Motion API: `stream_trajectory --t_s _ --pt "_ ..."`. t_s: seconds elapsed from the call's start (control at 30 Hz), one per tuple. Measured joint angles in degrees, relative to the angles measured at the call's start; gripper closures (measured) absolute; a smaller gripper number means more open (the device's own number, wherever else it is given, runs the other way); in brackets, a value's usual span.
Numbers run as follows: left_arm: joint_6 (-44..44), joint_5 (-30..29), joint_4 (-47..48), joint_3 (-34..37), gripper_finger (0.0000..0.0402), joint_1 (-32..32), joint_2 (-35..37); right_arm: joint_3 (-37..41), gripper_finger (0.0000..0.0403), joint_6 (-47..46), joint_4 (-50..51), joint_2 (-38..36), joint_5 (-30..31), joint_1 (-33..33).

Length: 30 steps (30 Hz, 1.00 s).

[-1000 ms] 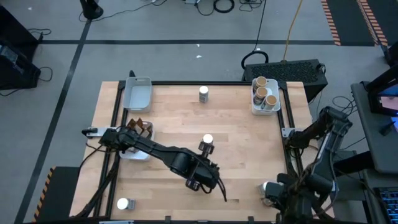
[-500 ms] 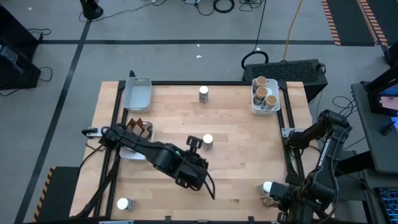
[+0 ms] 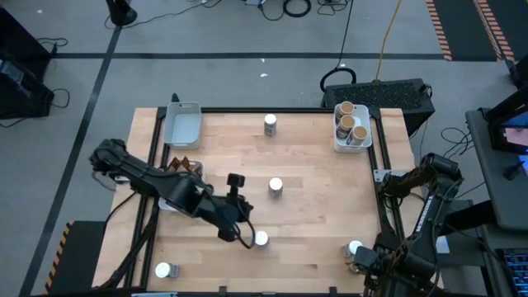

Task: Sort spices by type
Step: Put the orange seasoning pack into the left white bin

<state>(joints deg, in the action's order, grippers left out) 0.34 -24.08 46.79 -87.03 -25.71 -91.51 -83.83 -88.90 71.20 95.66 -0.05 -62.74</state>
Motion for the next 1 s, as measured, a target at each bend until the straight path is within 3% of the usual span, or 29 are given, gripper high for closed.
stream_trajectory --t_s 0.13,0.23,0.63,1.0 --pt "-0.8 -0.2 -10.6 9.7 0.0372 0.4 4.0 0.0 0.0129 0.0 1.4 1.9 0.0 0.0" --pt "-1.4 -0.2 -15.3 12.9 0.0364 0.6 4.3 0.0 0.0131 0.0 1.4 2.6 0.1 0.0" --pt "-1.5 -0.7 -18.5 13.4 0.0273 0.6 1.1 0.5 0.0156 1.7 -0.2 7.7 0.1 -0.3" --pt "-1.6 -0.7 -19.0 13.4 0.0228 0.6 1.2 10.6 0.0177 1.2 -12.3 8.4 1.7 -0.3"
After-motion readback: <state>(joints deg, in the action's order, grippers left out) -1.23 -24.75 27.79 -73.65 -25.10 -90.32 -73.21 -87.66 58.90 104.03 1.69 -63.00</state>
